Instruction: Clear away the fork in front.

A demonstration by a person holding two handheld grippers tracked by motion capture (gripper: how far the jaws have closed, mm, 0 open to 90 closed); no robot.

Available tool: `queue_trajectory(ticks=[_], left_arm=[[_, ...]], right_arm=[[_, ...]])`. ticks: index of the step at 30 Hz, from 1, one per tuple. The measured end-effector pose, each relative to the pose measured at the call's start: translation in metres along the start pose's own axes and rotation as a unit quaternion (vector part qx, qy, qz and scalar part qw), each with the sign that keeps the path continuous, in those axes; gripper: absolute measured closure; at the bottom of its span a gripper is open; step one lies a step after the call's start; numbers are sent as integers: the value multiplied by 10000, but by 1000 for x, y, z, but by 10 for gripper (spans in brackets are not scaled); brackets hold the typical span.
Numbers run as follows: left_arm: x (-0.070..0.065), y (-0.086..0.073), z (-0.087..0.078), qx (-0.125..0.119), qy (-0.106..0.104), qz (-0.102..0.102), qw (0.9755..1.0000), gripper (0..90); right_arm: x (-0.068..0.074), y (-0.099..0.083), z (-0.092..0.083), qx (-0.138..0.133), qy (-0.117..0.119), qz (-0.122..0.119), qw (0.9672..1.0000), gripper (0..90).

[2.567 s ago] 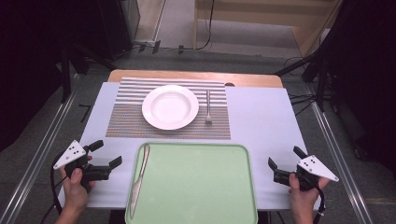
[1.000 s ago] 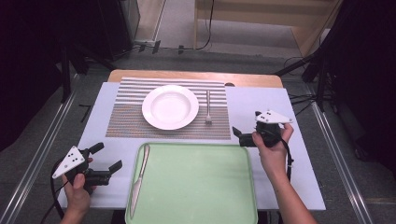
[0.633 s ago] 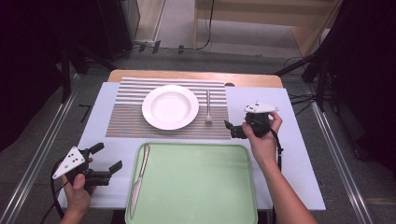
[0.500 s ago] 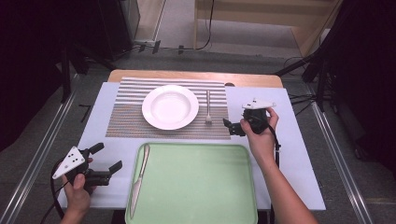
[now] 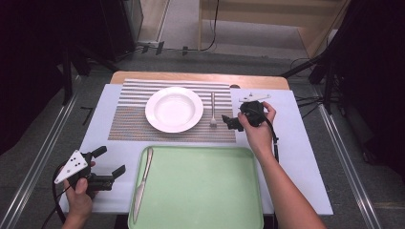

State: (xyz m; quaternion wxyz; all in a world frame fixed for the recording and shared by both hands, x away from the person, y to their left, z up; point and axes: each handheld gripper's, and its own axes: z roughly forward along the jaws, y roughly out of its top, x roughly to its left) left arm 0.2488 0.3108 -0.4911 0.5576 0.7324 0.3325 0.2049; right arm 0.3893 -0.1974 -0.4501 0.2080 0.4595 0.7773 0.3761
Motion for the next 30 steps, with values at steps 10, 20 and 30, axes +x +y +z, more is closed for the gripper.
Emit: queue_trajectory(ticks=[10, 20, 30], left_arm=[[0, 0, 1, 33, -19, 41, 10000, 0], [0, 0, 1, 14, -35, 44, 10000, 0], [1, 0, 0, -11, -30, -10, 10000, 0]], right_arm=[[1, 22, 16, 156, -171, -19, 9997, 89], [9, 39, 45, 744, -307, 229, 9965, 119], [11, 40, 75, 1254, -717, 513, 9882, 356]])
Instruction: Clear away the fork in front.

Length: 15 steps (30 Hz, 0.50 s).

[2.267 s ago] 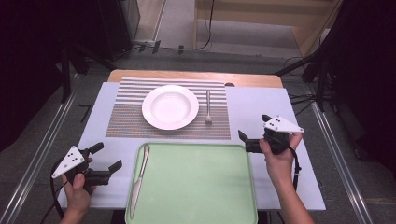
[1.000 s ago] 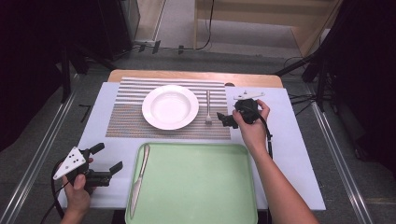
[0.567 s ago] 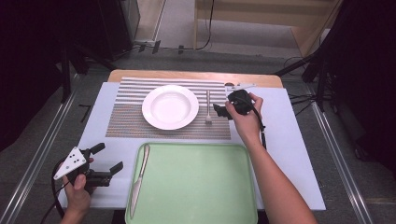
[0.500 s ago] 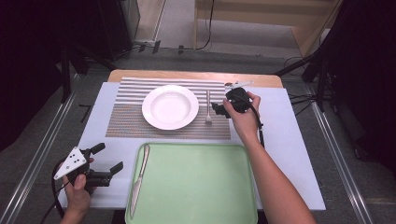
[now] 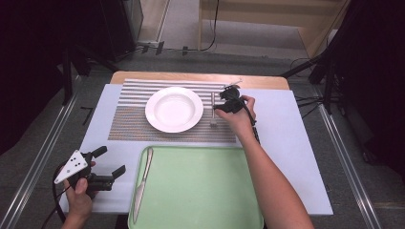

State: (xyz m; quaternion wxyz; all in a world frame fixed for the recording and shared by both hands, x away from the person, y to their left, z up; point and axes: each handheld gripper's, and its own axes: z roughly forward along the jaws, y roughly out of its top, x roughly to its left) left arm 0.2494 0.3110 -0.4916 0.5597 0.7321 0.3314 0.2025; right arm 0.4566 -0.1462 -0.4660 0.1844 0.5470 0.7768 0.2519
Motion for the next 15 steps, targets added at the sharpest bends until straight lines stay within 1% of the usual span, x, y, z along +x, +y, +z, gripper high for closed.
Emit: queue_trajectory(ticks=[1, 2, 3, 4, 5, 6, 7, 9, 10, 11, 13, 14, 15], left_arm=[[0, 0, 0, -3, -3, 0, 10000, 0], [0, 0, 0, -3, -3, 0, 10000, 0], [0, 0, 0, -4, 1, -5, 10000, 0], [0, 0, 0, -5, 1, -6, 10000, 0], [1, 0, 0, 0, 1, 3, 10000, 0], [1, 0, 0, 2, 3, 4, 10000, 0], [1, 0, 0, -7, -1, -5, 10000, 0], [1, 0, 0, -1, 5, 1, 10000, 0], [1, 0, 0, -2, 2, -2, 10000, 0], [1, 0, 0, -2, 0, -3, 10000, 0], [1, 0, 0, -1, 0, 1, 10000, 0], [1, 0, 0, -3, -2, 0, 10000, 0], [1, 0, 0, -4, -6, -3, 10000, 0]], right_arm=[[0, 0, 2, -57, -80, -22, 9999, 393], [0, 0, 2, -57, -80, -22, 9999, 393], [1, 2, 4, -99, -75, -68, 9999, 416], [1, 3, 6, -118, -85, -62, 9999, 430], [2, 4, 7, -133, -34, -38, 9999, 469], [1, 5, 8, -171, -26, -94, 9998, 485], [2, 5, 8, -147, -85, -78, 9998, 502], [4, 7, 10, -91, -114, -102, 9998, 535], [4, 8, 12, -43, -55, -93, 9999, 565], [6, 9, 13, 21, -39, -9, 10000, 576], [7, 11, 16, 143, 66, 213, 9996, 597], [8, 11, 17, 189, 77, 330, 9992, 605], [8, 12, 18, 196, 67, 374, 9991, 617]])
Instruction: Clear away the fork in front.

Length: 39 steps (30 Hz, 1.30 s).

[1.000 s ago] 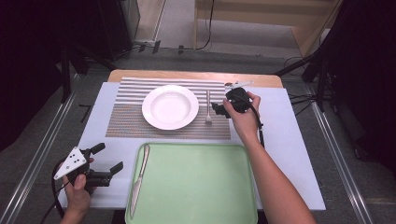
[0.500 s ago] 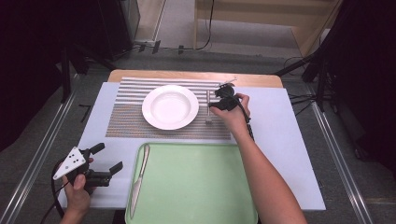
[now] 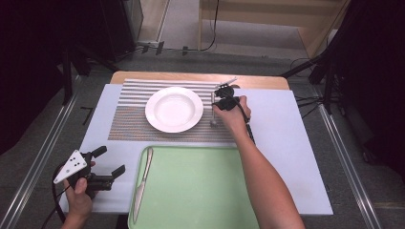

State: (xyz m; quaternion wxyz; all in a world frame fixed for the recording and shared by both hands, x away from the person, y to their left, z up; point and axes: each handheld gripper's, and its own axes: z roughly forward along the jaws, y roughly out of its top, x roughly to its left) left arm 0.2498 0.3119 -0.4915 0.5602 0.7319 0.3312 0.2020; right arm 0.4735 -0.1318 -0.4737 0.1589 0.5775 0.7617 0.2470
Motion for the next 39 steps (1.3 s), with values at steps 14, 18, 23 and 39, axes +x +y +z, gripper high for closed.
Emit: queue_trajectory(ticks=[14, 18, 23, 39], left_arm=[[-1, 0, 0, 4, -3, 20, 10000, 19], [-1, 0, 0, 8, 19, 8, 10000, 19], [-1, 0, 1, 1, 24, 15, 10000, 19], [-1, 0, 0, 65, 3, 77, 9999, 19]], right_arm=[[11, 1, 17, 300, 32, 146, 9994, 693], [14, -1, 21, 383, -105, 207, 9990, 701], [15, 0, 22, 413, -156, 177, 9989, 694], [9, 6, 22, 627, -113, 160, 9978, 831]])
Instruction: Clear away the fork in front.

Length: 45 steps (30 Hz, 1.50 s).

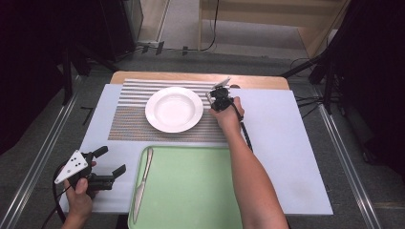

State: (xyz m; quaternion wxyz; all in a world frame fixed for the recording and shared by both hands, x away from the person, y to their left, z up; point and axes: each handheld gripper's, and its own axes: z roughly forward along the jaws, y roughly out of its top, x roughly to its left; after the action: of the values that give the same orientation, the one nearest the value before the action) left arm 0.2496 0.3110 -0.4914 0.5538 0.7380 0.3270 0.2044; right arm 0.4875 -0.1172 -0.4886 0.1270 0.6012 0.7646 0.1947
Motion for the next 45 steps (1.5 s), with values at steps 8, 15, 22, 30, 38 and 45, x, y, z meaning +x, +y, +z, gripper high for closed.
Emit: queue_trajectory(ticks=[8, 15, 22, 30, 38, 45], left_arm=[[0, 0, 0, -64, -5, -68, 10000, 19], [0, 0, 0, 1, 1, -1, 10000, 19], [0, 0, 0, -15, 8, -23, 10000, 19], [0, 0, 1, -7, 5, -18, 10000, 19], [0, 0, 1, -26, 17, -46, 10000, 19], [0, 0, 1, -12, 9, -46, 10000, 19]], right_arm=[[-1, -4, -2, -87, 68, -85, 9999, 838], [-4, -8, -4, -123, 190, -203, 9995, 839], [-4, -11, -5, -183, 191, -223, 9994, 842], [-9, -11, -11, -142, 353, -142, 9992, 870], [-2, -11, -6, 19, 114, -320, 9994, 867], [-6, -21, -10, -409, 237, -268, 9985, 869]])
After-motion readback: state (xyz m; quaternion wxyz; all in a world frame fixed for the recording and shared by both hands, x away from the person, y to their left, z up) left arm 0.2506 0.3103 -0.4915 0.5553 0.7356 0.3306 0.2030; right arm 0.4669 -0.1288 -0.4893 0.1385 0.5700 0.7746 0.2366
